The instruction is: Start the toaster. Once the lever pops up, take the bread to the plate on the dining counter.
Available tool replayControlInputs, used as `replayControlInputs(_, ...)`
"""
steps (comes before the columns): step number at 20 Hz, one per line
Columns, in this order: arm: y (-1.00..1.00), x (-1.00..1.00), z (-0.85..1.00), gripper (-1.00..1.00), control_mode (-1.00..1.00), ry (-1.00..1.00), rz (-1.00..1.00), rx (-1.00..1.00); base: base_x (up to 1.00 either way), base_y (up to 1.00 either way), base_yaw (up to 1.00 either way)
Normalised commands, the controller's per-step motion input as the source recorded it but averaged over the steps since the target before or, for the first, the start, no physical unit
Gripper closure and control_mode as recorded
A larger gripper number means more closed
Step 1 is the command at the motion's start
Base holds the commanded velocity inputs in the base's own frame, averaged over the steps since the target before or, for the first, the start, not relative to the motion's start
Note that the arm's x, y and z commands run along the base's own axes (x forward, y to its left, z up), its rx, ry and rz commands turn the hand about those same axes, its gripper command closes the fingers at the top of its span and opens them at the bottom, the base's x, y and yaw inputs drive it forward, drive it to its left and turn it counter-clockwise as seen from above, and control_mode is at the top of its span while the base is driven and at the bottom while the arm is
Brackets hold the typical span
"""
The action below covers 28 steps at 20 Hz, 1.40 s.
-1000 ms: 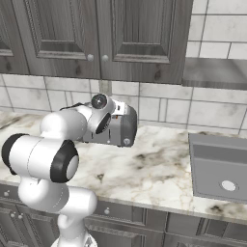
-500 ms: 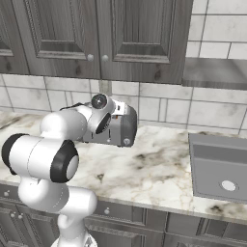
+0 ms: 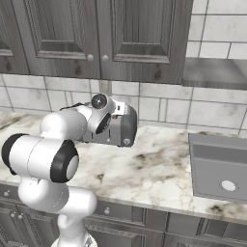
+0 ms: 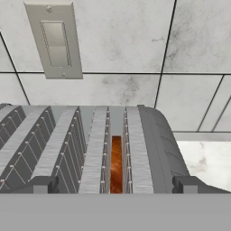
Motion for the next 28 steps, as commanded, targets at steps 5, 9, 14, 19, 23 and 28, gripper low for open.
replayControlInputs(5, 0.0, 0.0, 0.0, -1.0, -1.0, 0.0, 0.0, 0.0, 0.0, 0.0, 0.0)
replayControlInputs(9, 0.0, 0.0, 0.0, -1.0, -1.0, 0.0, 0.0, 0.0, 0.0, 0.0, 0.0)
replayControlInputs(14, 0.0, 0.0, 0.0, -1.0, -1.0, 0.0, 0.0, 0.0, 0.0, 0.0, 0.0)
replayControlInputs(19, 0.0, 0.0, 0.0, -1.0, -1.0, 0.0, 0.0, 0.0, 0.0, 0.0, 0.0)
replayControlInputs(23, 0.0, 0.0, 0.0, -1.0, -1.0, 0.0, 0.0, 0.0, 0.0, 0.0, 0.0)
replayControlInputs(28, 0.0, 0.0, 0.0, -1.0, -1.0, 0.0, 0.0, 0.0, 0.0, 0.0, 0.0)
